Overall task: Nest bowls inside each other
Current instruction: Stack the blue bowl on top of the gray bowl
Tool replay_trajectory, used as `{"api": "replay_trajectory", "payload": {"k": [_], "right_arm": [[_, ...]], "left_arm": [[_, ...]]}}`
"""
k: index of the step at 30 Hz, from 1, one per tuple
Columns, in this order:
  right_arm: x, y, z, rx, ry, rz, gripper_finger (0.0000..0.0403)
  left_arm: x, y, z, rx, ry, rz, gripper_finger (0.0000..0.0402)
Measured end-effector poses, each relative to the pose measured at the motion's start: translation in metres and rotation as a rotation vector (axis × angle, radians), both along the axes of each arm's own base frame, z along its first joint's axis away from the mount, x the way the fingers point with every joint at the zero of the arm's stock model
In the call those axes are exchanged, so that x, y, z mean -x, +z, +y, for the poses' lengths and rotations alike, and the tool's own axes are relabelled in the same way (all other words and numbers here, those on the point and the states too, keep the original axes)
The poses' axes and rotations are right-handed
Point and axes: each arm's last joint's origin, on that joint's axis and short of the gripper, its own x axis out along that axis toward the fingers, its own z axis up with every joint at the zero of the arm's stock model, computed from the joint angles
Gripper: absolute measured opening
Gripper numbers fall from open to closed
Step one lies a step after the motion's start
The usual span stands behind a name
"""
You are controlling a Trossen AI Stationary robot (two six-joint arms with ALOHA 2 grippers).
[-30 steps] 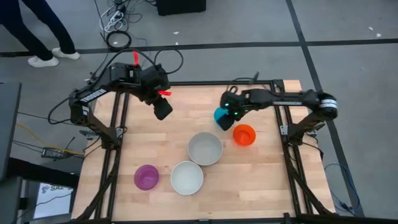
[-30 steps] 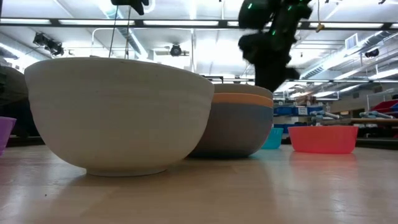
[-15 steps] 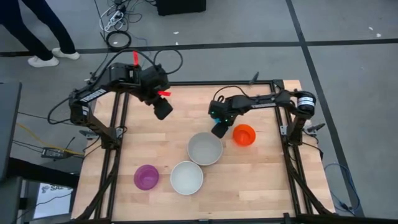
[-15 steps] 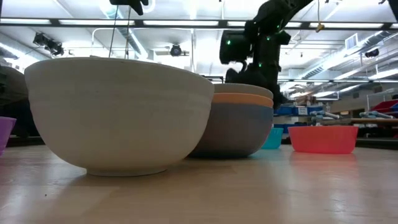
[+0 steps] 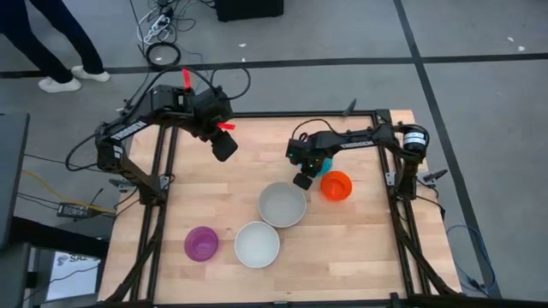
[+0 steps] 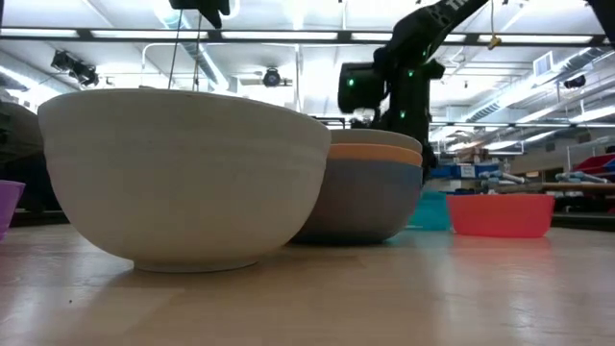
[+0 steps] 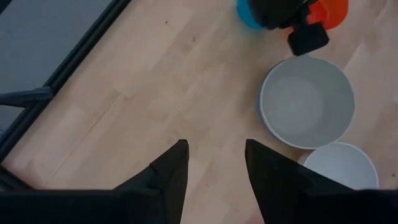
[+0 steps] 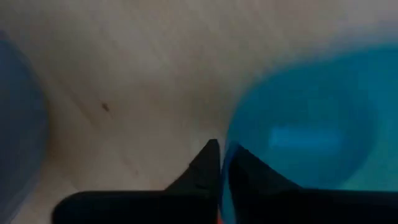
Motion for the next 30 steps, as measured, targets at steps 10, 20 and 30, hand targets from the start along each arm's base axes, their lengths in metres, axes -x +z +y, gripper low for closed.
{"api": "replay_trajectory", "payload": {"k": [10, 20, 30], "right_arm": [[0.015, 0.127, 0.018, 0.009, 0.089, -0.343, 0.0001], [-0.003, 0.162, 0.09, -0.262, 0.395, -0.554, 0.0], [-0.044, 0.102, 0.115, -0.307, 0.448, -0.418, 0.0006]], "left_arm": [[0.013, 0.008, -0.002, 0.04, 0.013, -0.052, 0.0167], [0.048, 0.028, -0.012, 0.071, 0.081, -0.169, 0.0167], [0.076, 0.04, -0.018, 0.12, 0.184, -0.27, 0.0167]]}}
